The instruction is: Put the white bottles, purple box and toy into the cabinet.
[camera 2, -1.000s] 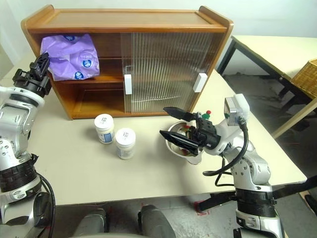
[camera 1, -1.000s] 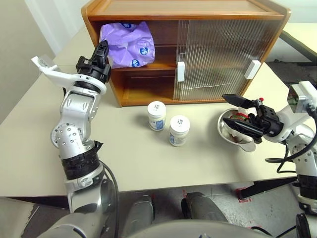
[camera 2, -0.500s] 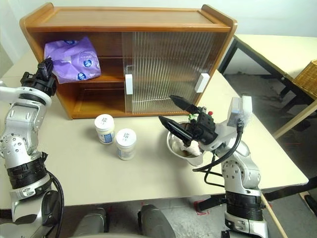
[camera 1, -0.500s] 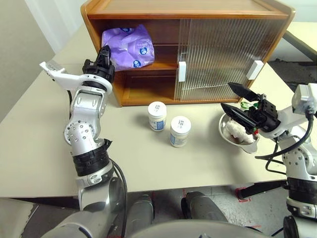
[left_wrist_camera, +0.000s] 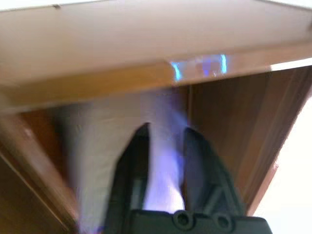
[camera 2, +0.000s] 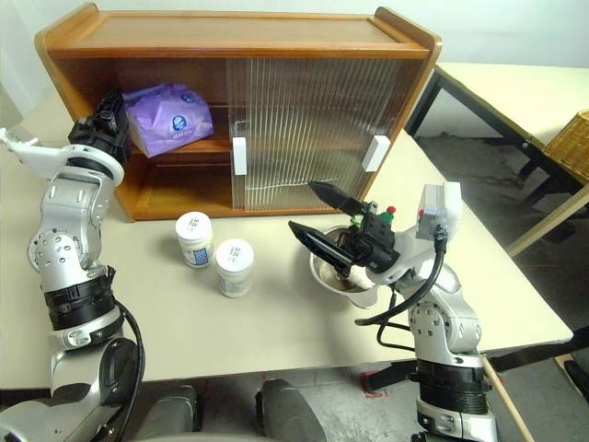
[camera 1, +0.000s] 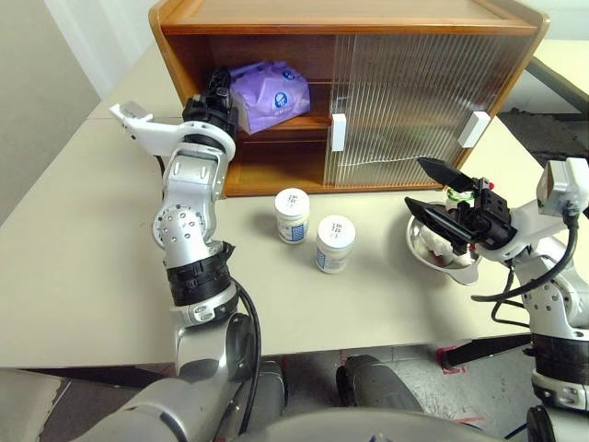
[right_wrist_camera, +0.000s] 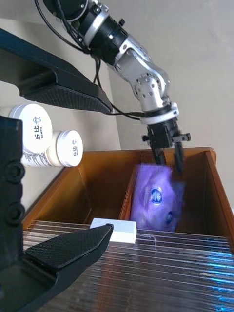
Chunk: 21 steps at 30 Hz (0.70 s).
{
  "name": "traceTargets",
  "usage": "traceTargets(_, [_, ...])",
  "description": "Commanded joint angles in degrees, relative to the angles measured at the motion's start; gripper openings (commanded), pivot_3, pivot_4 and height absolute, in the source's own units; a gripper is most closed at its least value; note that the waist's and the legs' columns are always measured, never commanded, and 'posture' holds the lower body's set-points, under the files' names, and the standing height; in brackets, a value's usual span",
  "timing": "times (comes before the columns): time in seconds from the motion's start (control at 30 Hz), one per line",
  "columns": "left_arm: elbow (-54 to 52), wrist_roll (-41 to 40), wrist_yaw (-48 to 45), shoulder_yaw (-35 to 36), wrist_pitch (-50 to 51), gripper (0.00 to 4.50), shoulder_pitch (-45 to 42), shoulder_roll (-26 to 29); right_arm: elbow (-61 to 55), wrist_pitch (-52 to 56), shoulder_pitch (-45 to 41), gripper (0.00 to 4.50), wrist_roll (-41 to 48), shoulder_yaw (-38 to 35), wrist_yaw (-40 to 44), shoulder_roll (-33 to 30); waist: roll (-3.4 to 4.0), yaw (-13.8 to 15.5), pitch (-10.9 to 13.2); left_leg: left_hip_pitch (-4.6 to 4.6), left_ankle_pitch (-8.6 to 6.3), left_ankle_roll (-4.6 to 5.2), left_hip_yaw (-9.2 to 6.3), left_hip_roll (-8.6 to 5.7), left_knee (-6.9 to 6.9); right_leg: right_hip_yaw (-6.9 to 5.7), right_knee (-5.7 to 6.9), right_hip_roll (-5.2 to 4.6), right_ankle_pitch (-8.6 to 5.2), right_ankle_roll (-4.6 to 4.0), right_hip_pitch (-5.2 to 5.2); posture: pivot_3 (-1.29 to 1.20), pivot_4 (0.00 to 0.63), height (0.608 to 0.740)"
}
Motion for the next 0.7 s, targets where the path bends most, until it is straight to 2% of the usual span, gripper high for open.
traceTargets(0.03, [-1.01, 0.80, 2.89, -1.00, 1.18, 2.97, -0.76, 0.06, -0.74, 0.83, 0.67, 4.50, 0.59, 0.29, 0.33, -0.59, 0.00, -0.02, 0.00, 0.00, 0.00, 0.00, 0.00, 0.00, 0.00, 0.00, -0.01, 0.00, 0.00, 0.00, 0.00, -0.15, 0.053, 0.740])
traceTargets(0.17, [-4.38, -0.27, 4.52, -2.58, 5.17, 4.40, 1.09, 2.03, -0.39, 1.06, 0.33, 4.50, 0.68, 0.32, 0.57, -0.67, 0.00, -0.23, 0.01, -0.02, -0.01, 0.01, 0.01, 0.00, 0.00, 0.00, -0.04, 0.00, -0.01, 0.02, 0.00, -0.15, 0.053, 0.740])
traceTargets(0.2, [-5.18, -0.68, 4.56, -2.97, 6.41, 4.46, 1.71, 2.75, -0.29, 1.14, 0.18, 4.50, 0.72, 0.33, 0.60, -0.67, 0.01, -0.36, 0.02, -0.02, -0.01, 0.02, 0.01, 0.00, -0.01, 0.00, -0.05, 0.00, -0.01, 0.02, 0.00, -0.15, 0.053, 0.740])
traceTargets(0.4, [-11.65, -7.22, 4.65, -4.35, 15.42, 4.46, 8.01, 11.50, 0.42, 1.58, -0.14, 4.50, 0.87, 0.34, 1.43, -1.00, 0.03, -0.34, 0.03, -0.01, -0.03, 0.01, 0.00, 0.00, -0.05, -0.01, -0.06, 0.00, -0.02, 0.01, -0.02, -0.13, 0.055, 0.740])
traceTargets(0.57, [-14.11, -9.81, -0.69, -5.57, 21.80, 4.46, 12.91, 21.21, 1.29, 2.01, -0.92, 4.50, 0.68, 0.71, 1.98, -1.07, 0.03, 0.00, 0.03, 0.01, -0.04, -0.02, -0.02, 0.00, -0.05, 0.00, -0.05, 0.00, 0.03, -0.09, -0.01, -0.12, 0.052, 0.740])
traceTargets(0.67, [-13.92, -2.04, -14.18, -6.74, 22.35, 3.84, 16.57, 28.36, 2.03, 2.12, -1.48, 4.50, 0.47, 0.86, 2.44, -1.22, 0.04, 0.17, 0.03, 0.04, -0.08, -0.08, -0.06, 0.00, -0.08, 0.00, -0.03, 0.00, 0.29, -0.60, -0.03, -0.12, 0.052, 0.740])
traceTargets(0.7, [-13.60, -0.87, -18.15, -6.51, 21.37, 3.47, 17.22, 29.14, 2.17, 2.15, -1.58, 4.50, 0.43, 0.85, 2.56, -1.24, 0.05, 0.20, 0.03, 0.04, -0.12, -0.14, -0.11, 0.00, -0.10, 0.00, -0.02, 0.00, 0.30, -0.67, -0.08, -0.12, 0.052, 0.740])
